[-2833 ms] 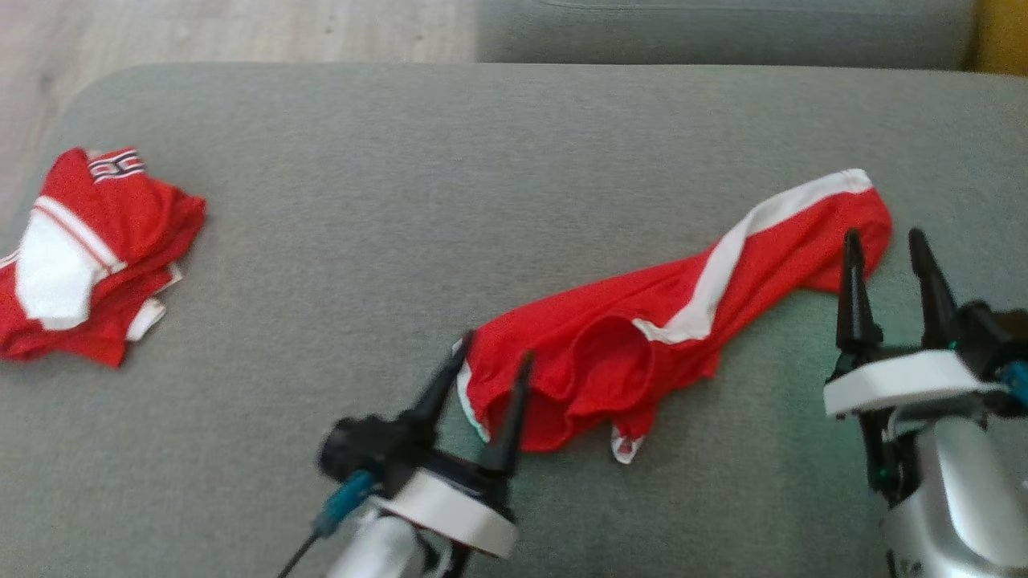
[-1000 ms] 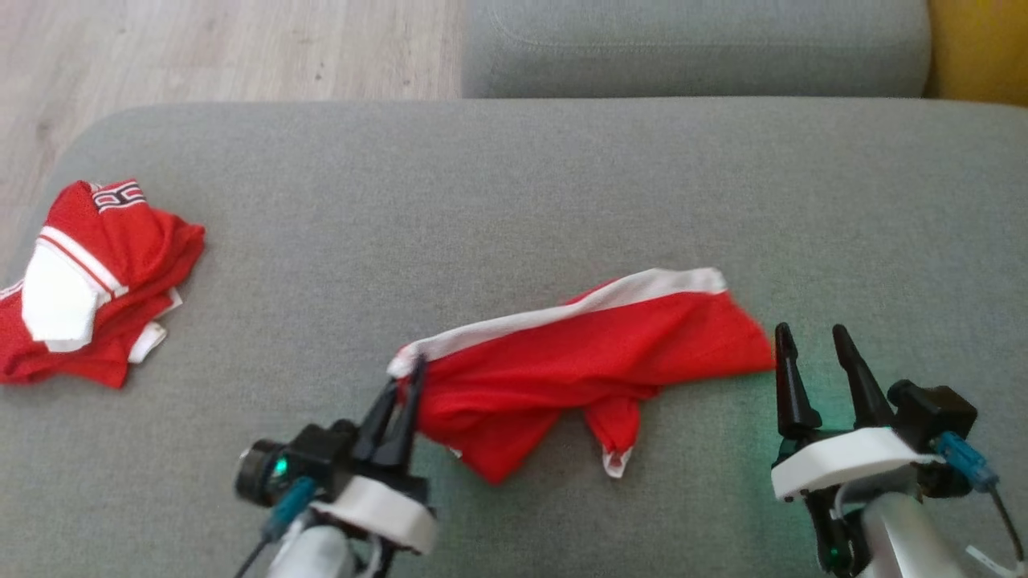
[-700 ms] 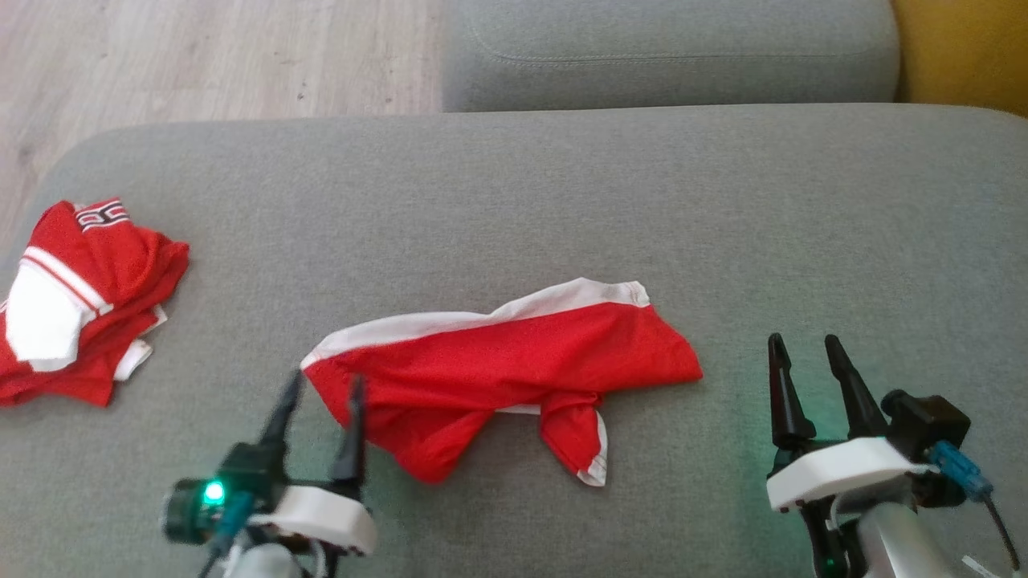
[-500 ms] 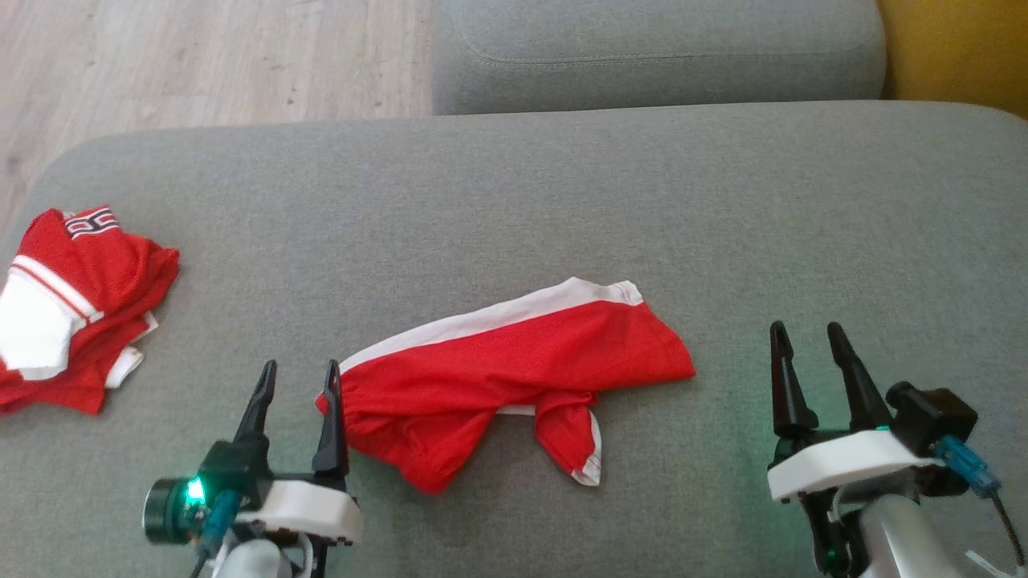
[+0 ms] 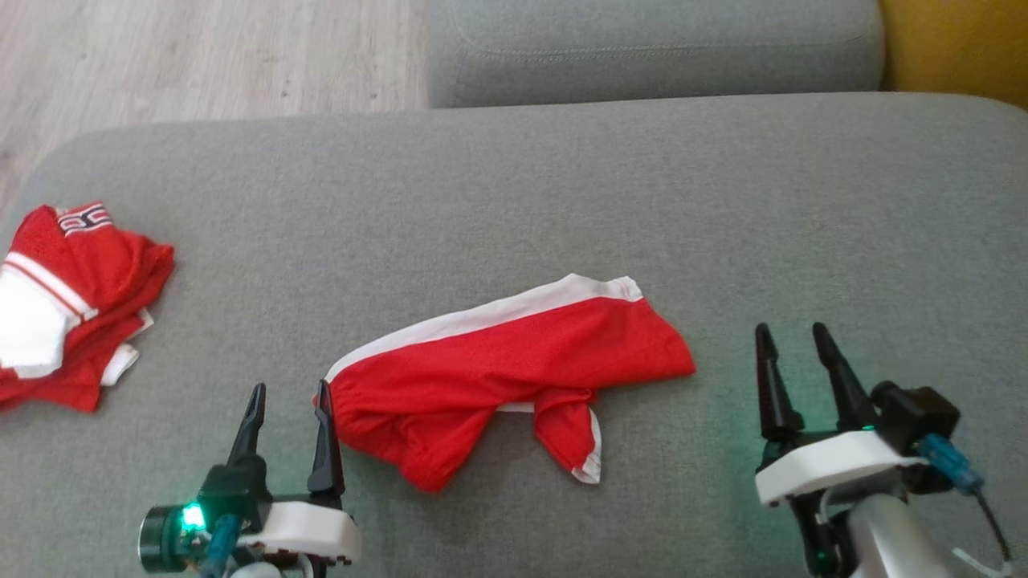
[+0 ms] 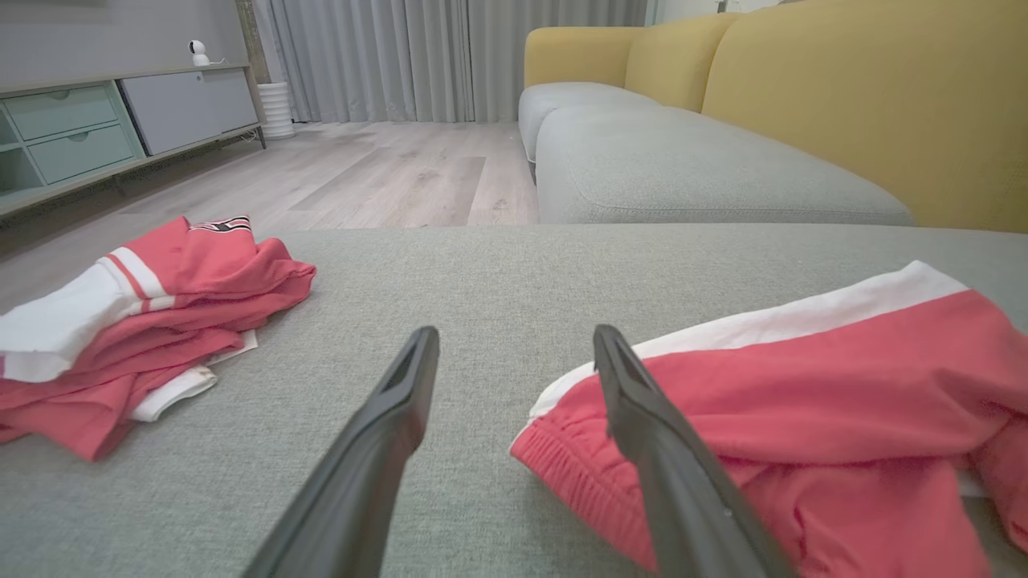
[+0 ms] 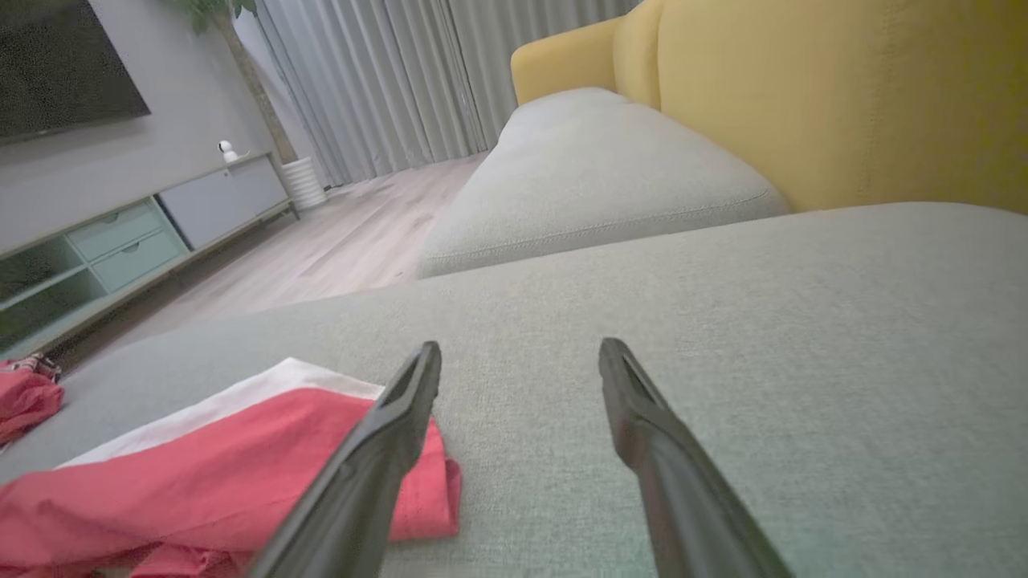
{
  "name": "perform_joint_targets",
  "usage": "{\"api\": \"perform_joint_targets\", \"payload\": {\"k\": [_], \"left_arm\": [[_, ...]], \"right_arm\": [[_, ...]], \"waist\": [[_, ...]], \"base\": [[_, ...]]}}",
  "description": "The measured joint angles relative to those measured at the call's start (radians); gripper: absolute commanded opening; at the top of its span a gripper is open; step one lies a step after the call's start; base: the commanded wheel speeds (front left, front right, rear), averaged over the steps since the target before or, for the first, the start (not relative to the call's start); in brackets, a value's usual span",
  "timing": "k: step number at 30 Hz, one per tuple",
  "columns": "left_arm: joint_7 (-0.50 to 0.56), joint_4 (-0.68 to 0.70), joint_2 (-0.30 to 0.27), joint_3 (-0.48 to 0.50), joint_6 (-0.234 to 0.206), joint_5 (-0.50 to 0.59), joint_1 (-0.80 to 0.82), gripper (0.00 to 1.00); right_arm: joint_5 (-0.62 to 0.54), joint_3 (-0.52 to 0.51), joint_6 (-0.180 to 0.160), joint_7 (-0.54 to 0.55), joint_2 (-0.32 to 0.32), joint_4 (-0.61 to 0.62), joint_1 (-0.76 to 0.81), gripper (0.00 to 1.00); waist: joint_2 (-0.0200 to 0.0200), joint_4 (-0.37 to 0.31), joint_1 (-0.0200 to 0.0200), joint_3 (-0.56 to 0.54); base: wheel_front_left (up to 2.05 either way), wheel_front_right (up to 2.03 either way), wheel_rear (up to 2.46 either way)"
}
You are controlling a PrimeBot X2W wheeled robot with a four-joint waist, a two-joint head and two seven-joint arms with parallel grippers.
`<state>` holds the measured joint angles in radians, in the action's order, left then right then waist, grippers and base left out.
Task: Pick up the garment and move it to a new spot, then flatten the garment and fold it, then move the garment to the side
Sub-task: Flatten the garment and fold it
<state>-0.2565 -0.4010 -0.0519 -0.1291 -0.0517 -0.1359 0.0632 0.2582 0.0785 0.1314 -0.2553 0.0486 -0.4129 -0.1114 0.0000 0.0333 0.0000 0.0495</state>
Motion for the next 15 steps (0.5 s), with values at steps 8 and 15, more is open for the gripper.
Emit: {"api": "perform_joint_targets", "payload": {"k": [8,15], "left_arm": [[0.000,0.007,0.001,-0.042,0.017,0.003,0.023,1.00],[0.000,0.011,0.003,-0.126,0.007,-0.040,0.036,1.00]], "right_arm": [[-0.067,0.043,0.000,0.000,0.000,-0.163,-0.121,1.00],[-0.164,0.026,0.000,0.061,0.002,-0.363,-0.328,1.00]], "waist": [[0.0000,0.058,0.0001,0.050],[0.0000,0.142,0.0002,0.105]], "base": [[0.00,0.00,0.00],[0.00,0.00,0.00]]}}
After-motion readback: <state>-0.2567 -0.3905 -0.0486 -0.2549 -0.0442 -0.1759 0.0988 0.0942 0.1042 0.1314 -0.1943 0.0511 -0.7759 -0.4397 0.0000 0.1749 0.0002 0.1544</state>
